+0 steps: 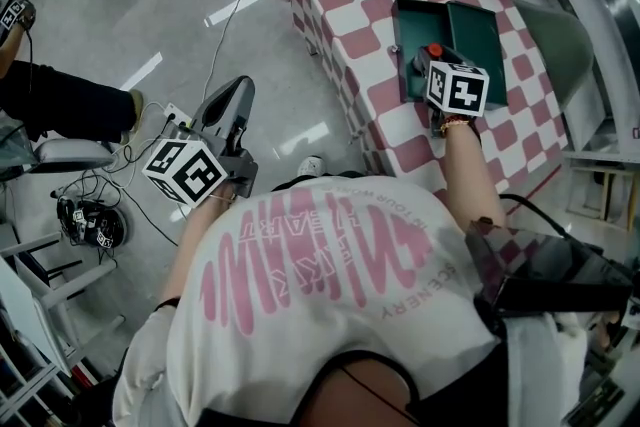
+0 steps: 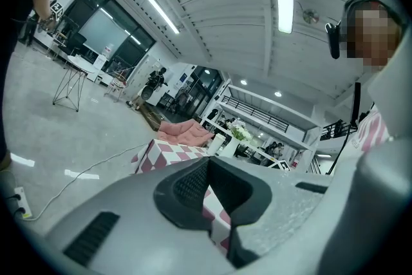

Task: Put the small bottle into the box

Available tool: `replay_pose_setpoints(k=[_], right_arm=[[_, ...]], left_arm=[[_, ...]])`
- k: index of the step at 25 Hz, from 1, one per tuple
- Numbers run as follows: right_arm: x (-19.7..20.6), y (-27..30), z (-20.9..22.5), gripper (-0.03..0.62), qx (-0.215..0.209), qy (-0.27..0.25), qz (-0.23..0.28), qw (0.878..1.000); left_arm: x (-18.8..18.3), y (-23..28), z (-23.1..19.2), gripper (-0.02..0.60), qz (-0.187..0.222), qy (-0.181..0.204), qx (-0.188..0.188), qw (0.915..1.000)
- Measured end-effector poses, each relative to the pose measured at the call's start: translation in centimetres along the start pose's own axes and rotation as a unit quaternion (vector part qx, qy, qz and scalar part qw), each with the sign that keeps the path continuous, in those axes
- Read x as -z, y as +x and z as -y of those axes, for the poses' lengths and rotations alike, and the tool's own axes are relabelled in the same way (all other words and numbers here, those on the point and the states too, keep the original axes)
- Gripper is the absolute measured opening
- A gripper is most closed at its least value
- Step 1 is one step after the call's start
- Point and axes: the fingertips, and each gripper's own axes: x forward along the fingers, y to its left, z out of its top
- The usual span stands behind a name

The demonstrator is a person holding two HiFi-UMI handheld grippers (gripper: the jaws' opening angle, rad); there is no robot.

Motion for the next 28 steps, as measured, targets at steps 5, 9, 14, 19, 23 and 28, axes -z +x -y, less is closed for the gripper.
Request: replay_pose_setpoints(k=[5,9,14,19,23,28], right_arm=[[0.0,0.0,0.0,0.17,-0.003,0.007,-0.003,1.0],[0.0,-0.1,0.2,0.175,-0.004,0.015,0.0,1.0],[-0.5,-0.5,0.2,0.184,-0.005,0.02,0.007,1.0],[-1.1,-0.9,0.0,0.186,-0.011,0.026,0.018,0.999],[-1.5,-1.5,-0.1,0.186,-0.011,0.025,0.024,0.999],[-2.1,-2.3,-0.2,0.152,-0.012,0.027,0.033,0.999]], left_arm=[[-0.1,-0.2,0.2,0.006,-0.001,0.002,0.001,1.0],[-0.1,-0.3,0.2,0.006,0.0,0.004,0.0,1.0],[-0.3,-0.6,0.1,0.006,0.001,0.006,0.0,1.0],[-0.5,-0.6,0.2,0.007,0.003,0.005,0.001,1.0],[-0.6,-0.6,0.4,0.006,0.003,0.006,0.004,1.0],[-0.6,-0.4,0.6,0.006,0.001,0.009,0.009,0.9999]])
